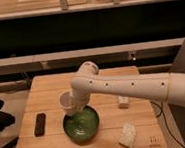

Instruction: Place the ceramic cup in the ceramic bowl

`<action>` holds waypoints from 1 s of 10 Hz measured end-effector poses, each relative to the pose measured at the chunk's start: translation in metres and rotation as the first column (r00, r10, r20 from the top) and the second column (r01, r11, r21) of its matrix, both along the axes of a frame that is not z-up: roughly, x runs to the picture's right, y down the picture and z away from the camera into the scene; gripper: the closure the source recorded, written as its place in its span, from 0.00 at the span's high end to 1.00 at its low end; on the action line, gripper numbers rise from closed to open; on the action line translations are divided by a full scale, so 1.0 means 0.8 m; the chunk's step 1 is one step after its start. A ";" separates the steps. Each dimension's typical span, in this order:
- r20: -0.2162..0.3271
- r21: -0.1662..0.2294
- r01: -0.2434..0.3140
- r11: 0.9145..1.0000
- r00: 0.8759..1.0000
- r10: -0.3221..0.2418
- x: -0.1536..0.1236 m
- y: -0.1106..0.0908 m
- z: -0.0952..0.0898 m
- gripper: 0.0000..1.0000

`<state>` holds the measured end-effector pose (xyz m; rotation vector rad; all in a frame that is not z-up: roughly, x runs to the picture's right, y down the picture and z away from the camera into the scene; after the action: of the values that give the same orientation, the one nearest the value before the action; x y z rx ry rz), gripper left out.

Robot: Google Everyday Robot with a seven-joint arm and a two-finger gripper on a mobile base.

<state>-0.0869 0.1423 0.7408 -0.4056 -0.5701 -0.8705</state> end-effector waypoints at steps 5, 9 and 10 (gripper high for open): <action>0.003 -0.003 -0.001 1.000 1.000 0.001 0.006 0.001 -0.001 0.23; 0.008 -0.005 0.001 1.000 1.000 -0.001 0.006 0.002 -0.003 0.35; 0.009 -0.005 0.001 1.000 1.000 -0.001 0.007 0.002 -0.003 0.30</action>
<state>-0.0815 0.1440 0.7386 -0.4068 -0.5812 -0.8721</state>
